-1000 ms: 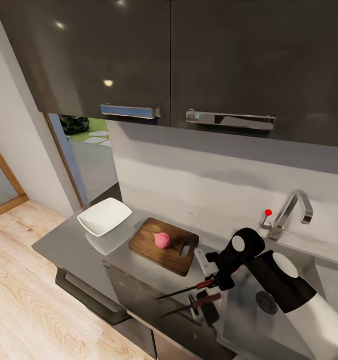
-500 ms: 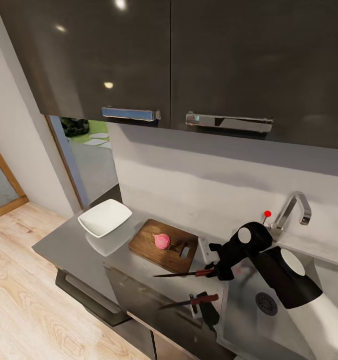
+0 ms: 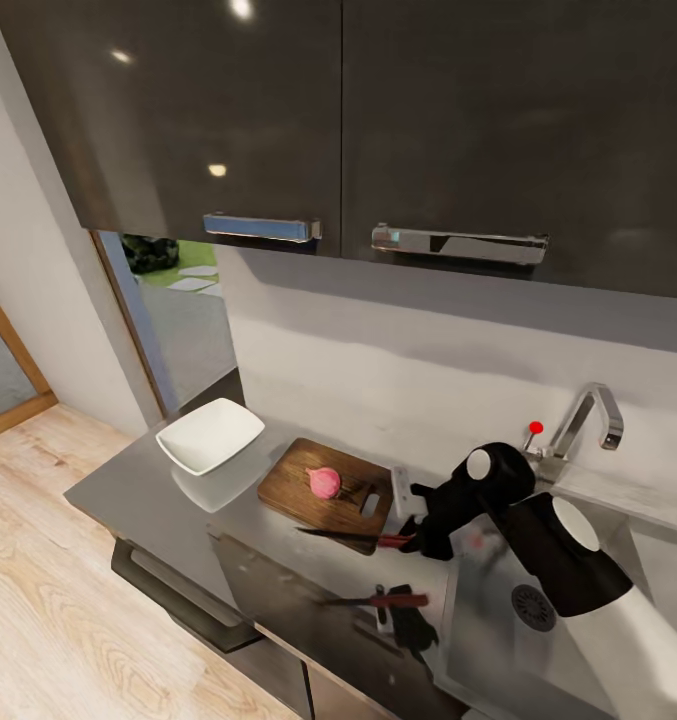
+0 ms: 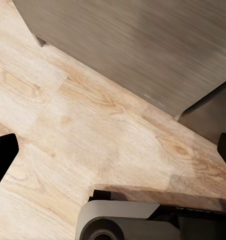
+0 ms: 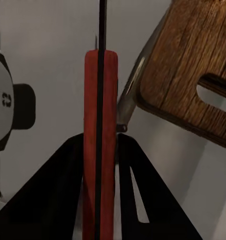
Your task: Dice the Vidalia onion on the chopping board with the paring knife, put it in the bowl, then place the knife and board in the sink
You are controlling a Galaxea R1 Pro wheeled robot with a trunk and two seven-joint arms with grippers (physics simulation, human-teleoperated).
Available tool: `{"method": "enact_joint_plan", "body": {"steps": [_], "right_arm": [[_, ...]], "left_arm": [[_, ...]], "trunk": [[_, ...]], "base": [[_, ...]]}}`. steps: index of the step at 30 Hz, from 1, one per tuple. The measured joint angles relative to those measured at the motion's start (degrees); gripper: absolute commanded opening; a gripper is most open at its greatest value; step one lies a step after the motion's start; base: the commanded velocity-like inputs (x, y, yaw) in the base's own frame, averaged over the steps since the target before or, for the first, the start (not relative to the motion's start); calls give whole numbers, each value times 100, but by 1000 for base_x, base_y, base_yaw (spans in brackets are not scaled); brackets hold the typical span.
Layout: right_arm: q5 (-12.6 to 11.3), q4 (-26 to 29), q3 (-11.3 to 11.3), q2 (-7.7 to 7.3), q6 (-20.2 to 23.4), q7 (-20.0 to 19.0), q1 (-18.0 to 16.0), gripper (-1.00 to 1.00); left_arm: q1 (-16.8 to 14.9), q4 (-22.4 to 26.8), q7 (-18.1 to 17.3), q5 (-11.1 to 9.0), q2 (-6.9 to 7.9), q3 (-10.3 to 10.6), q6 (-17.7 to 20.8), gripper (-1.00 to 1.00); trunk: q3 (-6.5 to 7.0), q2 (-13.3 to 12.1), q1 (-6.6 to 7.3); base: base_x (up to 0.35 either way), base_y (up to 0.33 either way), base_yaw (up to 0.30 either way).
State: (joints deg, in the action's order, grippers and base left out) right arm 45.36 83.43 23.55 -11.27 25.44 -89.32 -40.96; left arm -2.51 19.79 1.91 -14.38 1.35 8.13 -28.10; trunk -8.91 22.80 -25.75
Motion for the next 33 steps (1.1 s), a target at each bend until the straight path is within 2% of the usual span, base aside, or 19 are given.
{"method": "enact_joint_plan", "body": {"steps": [4, 5, 11, 21, 33], "right_arm": [[1, 0, -25, 38, 226, -1, 1, -100], [-4, 0, -91, 46, 300, -7, 2, -100], [-18, 1, -199, 56, 381, -32, 6, -100], [-21, 2, -213, 59, 392, -33, 4, -100], [-22, 2, -221, 65, 398, -32, 7, -100]], "left_arm": [[0, 0, 0, 0, 0, 0, 0, 100], [0, 0, 0, 0, 0, 0, 0, 100], [0, -1, 0, 2, 0, 0, 0, 100], [-1, -1, -7, 10, 0, 0, 0, 100], [-1, -1, -8, 10, 0, 7, -1, 100]], "trunk": [[0, 0, 0], [0, 0, 0], [0, 0, 0], [28, 0, 0], [69, 0, 0]], "base": [[0, 0, 0], [0, 0, 0], [0, 0, -59], [0, 9, -236], [0, 154, -248]]}}
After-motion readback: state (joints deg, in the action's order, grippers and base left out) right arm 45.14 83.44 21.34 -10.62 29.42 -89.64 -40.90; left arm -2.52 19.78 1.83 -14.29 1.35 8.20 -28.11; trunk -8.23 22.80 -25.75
